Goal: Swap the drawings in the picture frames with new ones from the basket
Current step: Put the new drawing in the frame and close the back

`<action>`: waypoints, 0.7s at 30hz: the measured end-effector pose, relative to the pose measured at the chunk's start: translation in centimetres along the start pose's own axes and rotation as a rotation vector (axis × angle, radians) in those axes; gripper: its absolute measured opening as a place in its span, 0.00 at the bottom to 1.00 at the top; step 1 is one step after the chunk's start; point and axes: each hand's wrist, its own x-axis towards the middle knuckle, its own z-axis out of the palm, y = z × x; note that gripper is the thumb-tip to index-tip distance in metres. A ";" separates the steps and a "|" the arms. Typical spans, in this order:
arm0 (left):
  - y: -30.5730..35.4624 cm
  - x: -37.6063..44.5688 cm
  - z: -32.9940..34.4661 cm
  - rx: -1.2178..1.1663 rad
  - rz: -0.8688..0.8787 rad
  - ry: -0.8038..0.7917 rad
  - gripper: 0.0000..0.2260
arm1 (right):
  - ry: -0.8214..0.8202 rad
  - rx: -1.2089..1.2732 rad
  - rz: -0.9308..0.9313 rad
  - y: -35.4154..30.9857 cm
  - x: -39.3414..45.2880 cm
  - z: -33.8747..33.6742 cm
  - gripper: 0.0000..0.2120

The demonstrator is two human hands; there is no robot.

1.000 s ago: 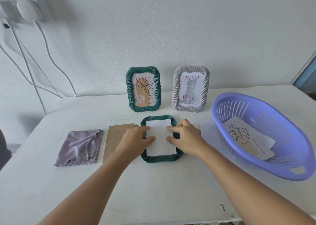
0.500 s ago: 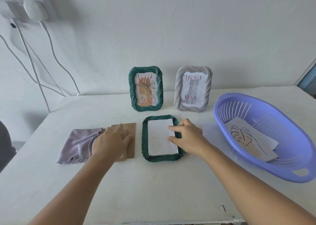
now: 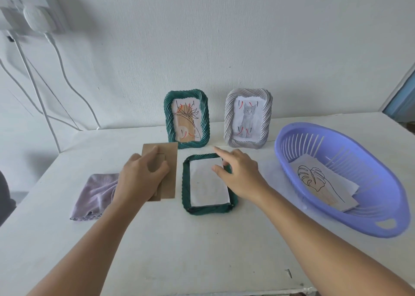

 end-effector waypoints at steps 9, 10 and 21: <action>6.7 0.1 0.8 -0.220 0.083 0.016 0.22 | -0.155 0.561 0.043 -3.9 1.1 -0.3 0.32; 7.0 0.0 1.2 -0.228 0.087 0.011 0.22 | -0.145 0.591 0.047 -3.8 1.1 -0.2 0.32; 4.0 -0.1 2.2 -0.547 0.005 -0.335 0.26 | -0.070 0.717 0.109 -1.0 -0.3 -0.8 0.33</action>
